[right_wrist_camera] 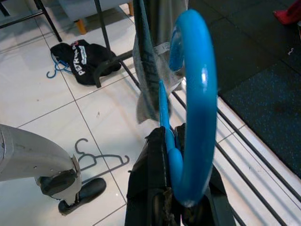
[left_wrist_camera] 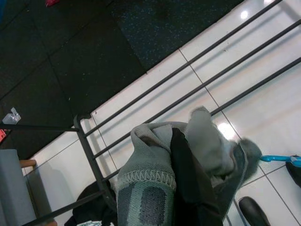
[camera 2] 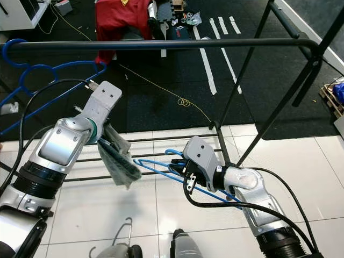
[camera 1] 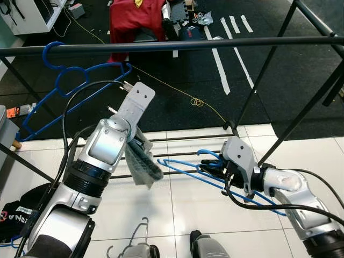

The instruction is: Hang hanger

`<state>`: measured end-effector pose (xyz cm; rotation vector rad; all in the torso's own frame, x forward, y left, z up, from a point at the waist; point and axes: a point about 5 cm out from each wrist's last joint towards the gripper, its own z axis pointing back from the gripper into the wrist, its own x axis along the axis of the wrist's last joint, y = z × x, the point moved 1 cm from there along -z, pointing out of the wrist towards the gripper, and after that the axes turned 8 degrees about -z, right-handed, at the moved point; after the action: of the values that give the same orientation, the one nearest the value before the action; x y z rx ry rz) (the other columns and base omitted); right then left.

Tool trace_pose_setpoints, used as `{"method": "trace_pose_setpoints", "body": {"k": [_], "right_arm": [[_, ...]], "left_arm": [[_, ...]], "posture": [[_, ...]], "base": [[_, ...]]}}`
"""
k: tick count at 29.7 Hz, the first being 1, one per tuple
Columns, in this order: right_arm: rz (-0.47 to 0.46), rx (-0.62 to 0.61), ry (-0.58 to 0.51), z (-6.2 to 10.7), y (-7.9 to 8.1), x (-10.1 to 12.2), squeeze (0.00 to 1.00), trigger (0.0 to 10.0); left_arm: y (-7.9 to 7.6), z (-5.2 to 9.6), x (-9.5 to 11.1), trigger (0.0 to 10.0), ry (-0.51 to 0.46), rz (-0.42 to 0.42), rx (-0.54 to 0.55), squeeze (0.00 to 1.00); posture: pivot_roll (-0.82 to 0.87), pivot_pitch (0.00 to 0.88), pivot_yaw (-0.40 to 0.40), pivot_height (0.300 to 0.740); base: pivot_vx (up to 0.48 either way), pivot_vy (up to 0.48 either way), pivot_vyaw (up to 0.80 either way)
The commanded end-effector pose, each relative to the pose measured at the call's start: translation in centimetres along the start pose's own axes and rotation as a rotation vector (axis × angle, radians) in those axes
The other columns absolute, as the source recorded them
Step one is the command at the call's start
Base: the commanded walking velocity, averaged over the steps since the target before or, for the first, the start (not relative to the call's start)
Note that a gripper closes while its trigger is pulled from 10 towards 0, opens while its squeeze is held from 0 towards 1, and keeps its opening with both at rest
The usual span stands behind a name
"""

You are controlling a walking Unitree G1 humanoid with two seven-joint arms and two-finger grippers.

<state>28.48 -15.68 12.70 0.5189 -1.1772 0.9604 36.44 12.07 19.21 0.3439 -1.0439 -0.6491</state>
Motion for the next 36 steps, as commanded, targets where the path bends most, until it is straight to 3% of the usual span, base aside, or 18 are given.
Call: {"method": "trace_pose_setpoints", "body": {"k": [1,14,36], "right_arm": [[0.001,0.007,-0.008,-0.2,0.2,0.0,0.00,10.0],[0.000,0.015,-0.018,-0.4,0.2,0.1,0.00,10.0],[-0.023,0.044,-0.032,-2.3,0.3,-0.1,0.00,10.0]], "left_arm": [[-0.3,0.2,0.2,10.0,-0.009,-0.009,-0.011,0.00],[-0.4,0.2,0.4,10.0,-0.013,-0.013,-0.011,0.00],[-0.8,0.5,1.0,10.0,-0.029,0.003,-0.016,0.00]], "posture": [[-0.07,0.116,0.121,0.740],[-0.07,0.109,0.117,0.740],[-0.06,0.109,0.108,0.740]], "base": [[0.000,0.000,0.00],[0.000,0.000,0.00],[0.000,0.000,0.00]]}}
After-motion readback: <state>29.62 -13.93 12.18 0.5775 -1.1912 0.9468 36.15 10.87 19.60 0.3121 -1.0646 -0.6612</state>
